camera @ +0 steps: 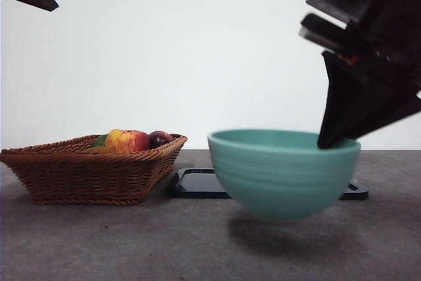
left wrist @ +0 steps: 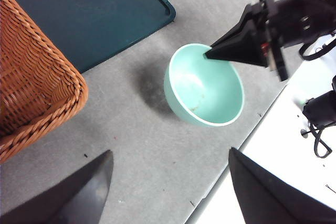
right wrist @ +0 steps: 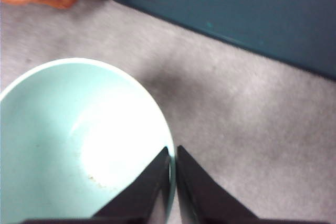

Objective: Pick up the wifruite, put it on the bowl, pick up the plate, put it on desk

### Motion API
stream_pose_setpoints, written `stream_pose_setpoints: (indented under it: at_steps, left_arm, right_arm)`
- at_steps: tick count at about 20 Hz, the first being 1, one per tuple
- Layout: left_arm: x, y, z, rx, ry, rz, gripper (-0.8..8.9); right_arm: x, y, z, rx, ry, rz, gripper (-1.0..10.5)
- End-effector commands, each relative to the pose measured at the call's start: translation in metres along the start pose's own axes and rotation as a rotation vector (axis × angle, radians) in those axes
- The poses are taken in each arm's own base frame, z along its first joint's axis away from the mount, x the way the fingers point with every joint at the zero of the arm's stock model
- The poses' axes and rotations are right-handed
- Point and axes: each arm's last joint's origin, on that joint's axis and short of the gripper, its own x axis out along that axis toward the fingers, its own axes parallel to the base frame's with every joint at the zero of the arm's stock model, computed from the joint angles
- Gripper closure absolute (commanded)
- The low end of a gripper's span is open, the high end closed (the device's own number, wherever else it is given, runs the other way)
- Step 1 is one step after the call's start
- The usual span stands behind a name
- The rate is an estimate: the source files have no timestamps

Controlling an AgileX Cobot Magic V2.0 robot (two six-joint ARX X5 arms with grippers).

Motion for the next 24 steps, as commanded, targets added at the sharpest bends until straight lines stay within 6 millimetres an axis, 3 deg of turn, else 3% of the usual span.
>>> stream_pose_setpoints:
  at_steps: [1, 8, 12, 14, 17, 21, 24]
  left_arm:
    - [0.000, -0.001, 0.004, 0.023, -0.012, -0.011, 4.69]
    - [0.000, -0.001, 0.004, 0.023, -0.012, -0.011, 4.69]
    - [0.000, -0.001, 0.004, 0.023, -0.012, -0.011, 4.69]
    - [0.000, -0.001, 0.004, 0.023, -0.012, -0.011, 4.70]
    - [0.000, -0.001, 0.004, 0.023, -0.012, -0.011, 4.69]
    - [0.000, -0.001, 0.004, 0.023, -0.012, -0.011, 4.69]
    - [0.000, -0.001, 0.004, 0.023, -0.012, -0.011, 4.70]
  right_arm:
    - [0.006, 0.000, -0.001, 0.017, -0.013, -0.002, 9.3]
    - [0.034, -0.001, -0.003, 0.024, 0.031, -0.027, 9.3]
    - [0.037, -0.002, -0.004, 0.025, 0.041, -0.050, 9.3]
    - [0.037, -0.002, -0.004, 0.025, 0.037, -0.052, 9.2]
    - [0.035, 0.001, -0.004, 0.021, 0.031, -0.043, 7.5]
    - [0.023, 0.004, 0.001, 0.018, -0.015, -0.025, 7.4]
    - [0.001, 0.009, 0.010, 0.013, -0.084, 0.000, 7.4]
